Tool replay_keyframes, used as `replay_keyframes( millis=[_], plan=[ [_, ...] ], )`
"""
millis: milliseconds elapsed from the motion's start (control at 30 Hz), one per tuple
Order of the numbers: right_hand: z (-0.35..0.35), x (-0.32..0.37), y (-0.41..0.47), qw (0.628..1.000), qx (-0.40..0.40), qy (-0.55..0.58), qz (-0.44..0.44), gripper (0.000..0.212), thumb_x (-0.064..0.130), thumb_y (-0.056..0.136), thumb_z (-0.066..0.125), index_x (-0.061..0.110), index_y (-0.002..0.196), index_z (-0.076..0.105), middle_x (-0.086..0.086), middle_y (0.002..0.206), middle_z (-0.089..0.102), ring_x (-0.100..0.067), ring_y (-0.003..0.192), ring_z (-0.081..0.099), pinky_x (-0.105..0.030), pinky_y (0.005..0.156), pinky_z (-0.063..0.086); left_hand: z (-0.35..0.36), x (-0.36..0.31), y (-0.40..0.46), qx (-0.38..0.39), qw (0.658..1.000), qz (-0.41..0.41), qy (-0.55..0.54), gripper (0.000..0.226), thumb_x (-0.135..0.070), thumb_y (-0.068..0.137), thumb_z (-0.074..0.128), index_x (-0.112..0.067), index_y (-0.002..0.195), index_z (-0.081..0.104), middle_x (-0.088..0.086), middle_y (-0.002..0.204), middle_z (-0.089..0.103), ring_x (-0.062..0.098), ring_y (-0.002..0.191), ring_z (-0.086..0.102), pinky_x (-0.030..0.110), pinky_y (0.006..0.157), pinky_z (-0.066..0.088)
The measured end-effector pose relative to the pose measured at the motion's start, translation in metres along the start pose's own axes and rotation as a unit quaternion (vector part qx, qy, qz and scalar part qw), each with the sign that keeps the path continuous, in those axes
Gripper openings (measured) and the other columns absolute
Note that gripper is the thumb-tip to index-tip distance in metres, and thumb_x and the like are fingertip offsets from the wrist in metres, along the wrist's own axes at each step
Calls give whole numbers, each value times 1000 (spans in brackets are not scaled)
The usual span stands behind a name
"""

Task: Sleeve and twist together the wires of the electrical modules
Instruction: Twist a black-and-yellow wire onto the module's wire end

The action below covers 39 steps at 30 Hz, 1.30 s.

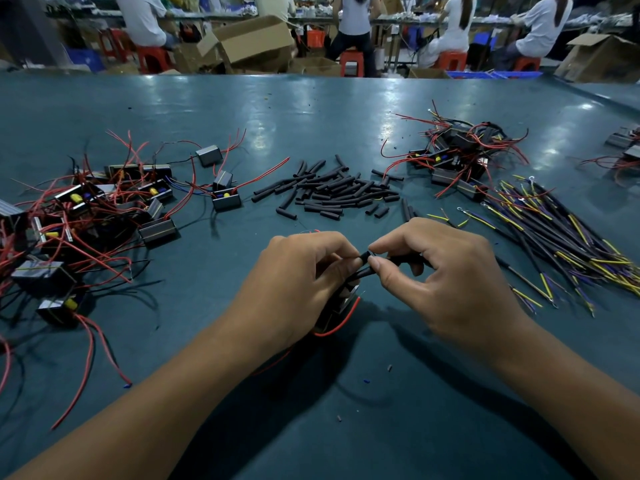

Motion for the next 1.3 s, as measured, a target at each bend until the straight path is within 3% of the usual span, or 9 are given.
replay_keyframes(
  millis=[300, 467, 600, 767, 900, 1100, 1300],
  plan=[
    [3, 1, -4, 999, -30, -30, -30, 2, 6, 85, 72, 8, 84, 71, 2, 75, 62, -9, 71, 55, -11, 72, 38, 1, 1, 0, 9, 1000, 1, -8, 8, -21, 96, 68, -21, 89, 73, -10, 72, 74, 5, 68, 71, 36, 67, 57],
    [1, 2, -5, 999, -41, -1, -11, 4, 6, 83, 71, 9, 85, 70, 4, 77, 63, -1, 74, 52, -6, 72, 36, -2, -2, 3, 12, 999, 18, -30, 6, -24, 92, 71, -26, 94, 76, -11, 75, 72, 5, 69, 69, 24, 67, 56],
    [2, 2, -6, 999, -46, 2, 5, 10, 2, 83, 75, 9, 88, 70, 3, 79, 64, -5, 73, 55, -8, 71, 37, -1, -3, 2, 7, 999, 31, -9, 7, -21, 95, 69, -23, 93, 75, -13, 74, 71, 4, 67, 70, 23, 63, 54],
    [4, 2, -8, 996, -83, 6, 16, 7, 4, 83, 74, 9, 87, 70, 4, 78, 62, -4, 73, 56, -6, 72, 36, -1, -5, 2, 2, 999, 33, -16, 9, -17, 95, 69, -19, 90, 76, -14, 70, 71, -1, 62, 66, 10, 60, 43],
    [5, 2, -8, 995, -100, 7, 7, 4, 7, 84, 71, 9, 87, 70, 4, 78, 61, -2, 73, 55, -5, 73, 37, 0, -4, 1, 8, 998, 14, -55, 9, -17, 95, 69, -18, 90, 76, -12, 68, 70, -1, 56, 61, 13, 57, 44],
    [2, 4, -7, 994, -106, -5, -4, 1, 8, 84, 71, 9, 85, 71, 4, 76, 62, 1, 72, 52, -5, 72, 36, 1, -3, 1, 8, 997, 1, -79, 9, -17, 96, 69, -18, 91, 76, -6, 73, 73, 6, 64, 69, 23, 59, 52],
    [2, 4, -8, 994, -109, -13, -15, 3, 7, 84, 70, 8, 81, 71, 3, 75, 61, 1, 71, 50, -6, 72, 36, 4, -6, 0, 12, 995, 3, -98, 9, -14, 95, 68, -14, 89, 75, -2, 76, 74, 7, 66, 71, 21, 62, 54]
  ],
)
Point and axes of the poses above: each hand's wrist, its own y-axis towards the middle knuckle, its own z-axis out of the palm, x = y × z, the point moved 5 cm from there along y, towards the middle knuckle
